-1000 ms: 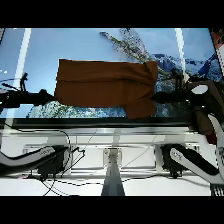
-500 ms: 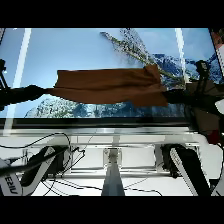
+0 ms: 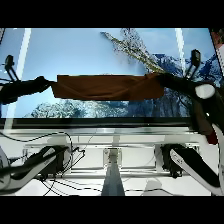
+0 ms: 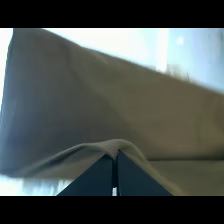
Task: Fold the clothes and pants, and hang the long-sleeved shirts on hangers.
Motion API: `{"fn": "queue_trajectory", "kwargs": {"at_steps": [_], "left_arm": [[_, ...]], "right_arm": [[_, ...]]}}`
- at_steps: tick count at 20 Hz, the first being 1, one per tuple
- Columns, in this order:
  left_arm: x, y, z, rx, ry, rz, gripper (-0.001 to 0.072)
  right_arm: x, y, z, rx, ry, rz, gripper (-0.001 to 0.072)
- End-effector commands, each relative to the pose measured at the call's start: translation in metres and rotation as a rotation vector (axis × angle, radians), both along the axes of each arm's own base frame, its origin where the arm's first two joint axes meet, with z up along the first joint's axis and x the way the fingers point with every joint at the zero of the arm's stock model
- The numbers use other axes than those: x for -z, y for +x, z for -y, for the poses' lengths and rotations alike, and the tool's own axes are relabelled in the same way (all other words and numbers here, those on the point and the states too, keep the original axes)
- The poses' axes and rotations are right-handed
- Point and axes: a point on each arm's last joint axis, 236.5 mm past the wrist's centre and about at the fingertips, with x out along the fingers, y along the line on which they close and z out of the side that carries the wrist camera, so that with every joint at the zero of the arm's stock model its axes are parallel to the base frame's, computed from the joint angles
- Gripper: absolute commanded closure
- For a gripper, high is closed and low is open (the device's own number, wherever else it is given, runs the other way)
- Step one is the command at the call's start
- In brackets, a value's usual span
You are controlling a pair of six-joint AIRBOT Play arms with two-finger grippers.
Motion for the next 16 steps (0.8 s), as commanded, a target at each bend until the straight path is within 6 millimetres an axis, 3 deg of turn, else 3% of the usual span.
{"fn": "queue_trajectory", "kwargs": {"at_steps": [1, 5, 9, 10, 11, 12, 16], "left_arm": [[0.027, 0.047, -0.014, -0.198, -0.085, 0.02, 0.0689], [0.051, 0.063, -0.033, -0.301, -0.076, 0.008, 0.0688], [0.062, 0.068, -0.039, -0.323, -0.057, 0.001, 0.0688], [0.061, 0.07, -0.04, -0.331, -0.046, 0.009, 0.0651], [0.061, 0.072, -0.041, -0.318, -0.021, 0.025, 0.0407], [0.059, 0.073, -0.04, -0.281, 0.016, 0.047, 0.0032], [0.048, 0.072, -0.046, -0.228, 0.062, 0.086, 0.0018]], "right_arm": [[0.032, 0.057, -0.001, 0.055, -0.01, -0.02, 0.07], [0.05, 0.094, 0.006, 0.113, -0.004, -0.026, 0.0699], [0.062, 0.097, 0.008, 0.124, -0.008, -0.041, 0.0679], [0.062, 0.097, 0.008, 0.123, -0.008, -0.042, 0.0498], [0.062, 0.097, 0.008, 0.123, -0.008, -0.043, 0.0129], [0.062, 0.096, 0.008, 0.121, -0.007, -0.045, 0.0015], [0.068, 0.084, -0.003, 0.072, 0.009, -0.101, 0.003]]}}
